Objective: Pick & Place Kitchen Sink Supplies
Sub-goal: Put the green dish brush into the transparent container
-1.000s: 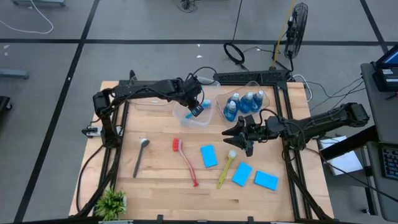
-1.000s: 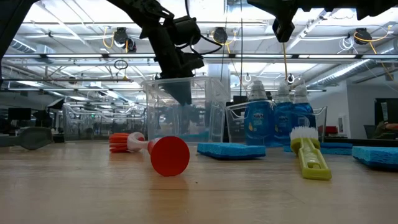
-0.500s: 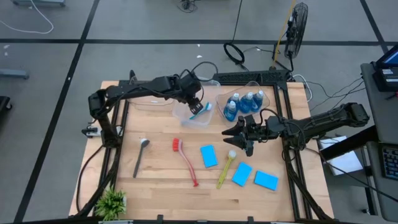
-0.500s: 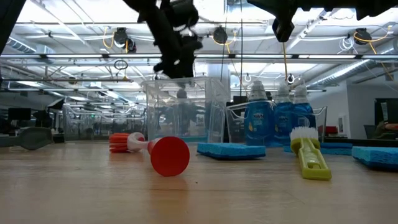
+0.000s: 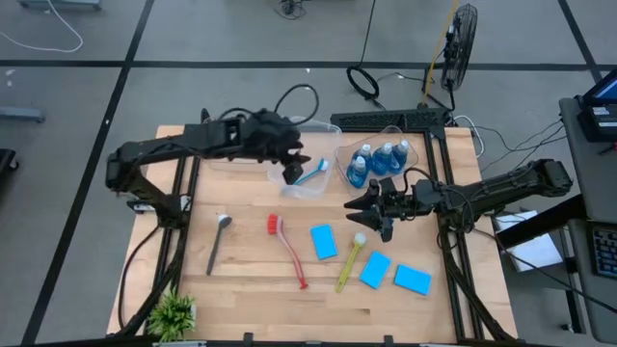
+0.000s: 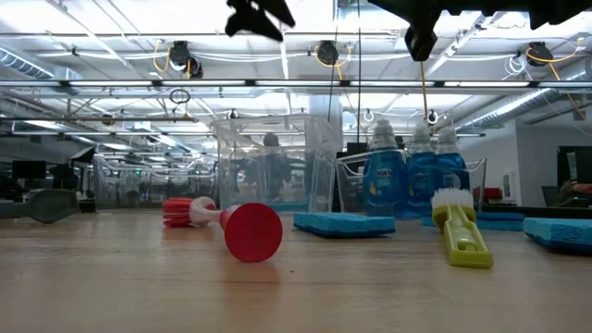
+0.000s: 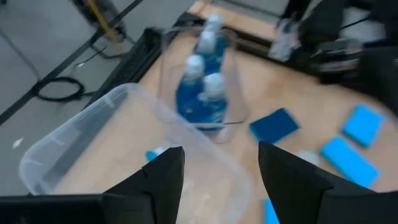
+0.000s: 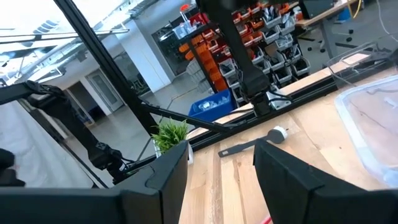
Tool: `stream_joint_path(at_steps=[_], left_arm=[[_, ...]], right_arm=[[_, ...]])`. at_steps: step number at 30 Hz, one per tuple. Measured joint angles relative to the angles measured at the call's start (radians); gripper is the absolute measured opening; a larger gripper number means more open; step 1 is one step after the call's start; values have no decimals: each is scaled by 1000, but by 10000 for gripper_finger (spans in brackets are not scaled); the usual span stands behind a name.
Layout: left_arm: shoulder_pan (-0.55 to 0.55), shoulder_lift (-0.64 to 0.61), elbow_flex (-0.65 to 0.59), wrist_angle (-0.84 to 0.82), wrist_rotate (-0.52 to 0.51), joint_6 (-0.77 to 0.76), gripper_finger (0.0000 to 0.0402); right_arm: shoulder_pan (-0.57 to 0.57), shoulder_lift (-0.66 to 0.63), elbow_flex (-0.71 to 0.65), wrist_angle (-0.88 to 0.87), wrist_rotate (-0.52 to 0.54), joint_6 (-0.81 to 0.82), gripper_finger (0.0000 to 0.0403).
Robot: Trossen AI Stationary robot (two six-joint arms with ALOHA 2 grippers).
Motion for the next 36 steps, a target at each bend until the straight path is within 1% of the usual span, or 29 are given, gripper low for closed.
stream_joint_path(at_steps=[5,12,15,18,20,23,27,30,32,36], left_arm=[[-86,-62,1,-4,3,-57,209],[-234,-101,0,-35,5,-140,209],[-302,-103,0,-37,5,-182,209],[-371,-101,0,-39,-3,-237,209],[-416,-94,0,-37,-38,-275,209],[-483,-86,-1,-58,-104,-336,209],[-555,-69,0,-76,-178,-399,209],[-600,-64,-10,-82,-219,-411,209],[-624,-64,-24,-82,-248,-392,209],[-656,-59,-58,-84,-293,-389,209]], right_arm=[[1,0,0,6,-7,5,171],[2,-1,0,27,-128,-37,171],[2,-1,0,37,-161,-41,171],[2,-1,0,36,-170,-41,171],[2,-1,0,32,-190,-41,171],[2,-1,0,28,-193,-42,171],[1,-1,0,28,-237,-50,171],[2,-1,0,20,-243,-53,171],[1,-1,0,19,-242,-62,171],[2,-1,0,20,-241,-81,171]])
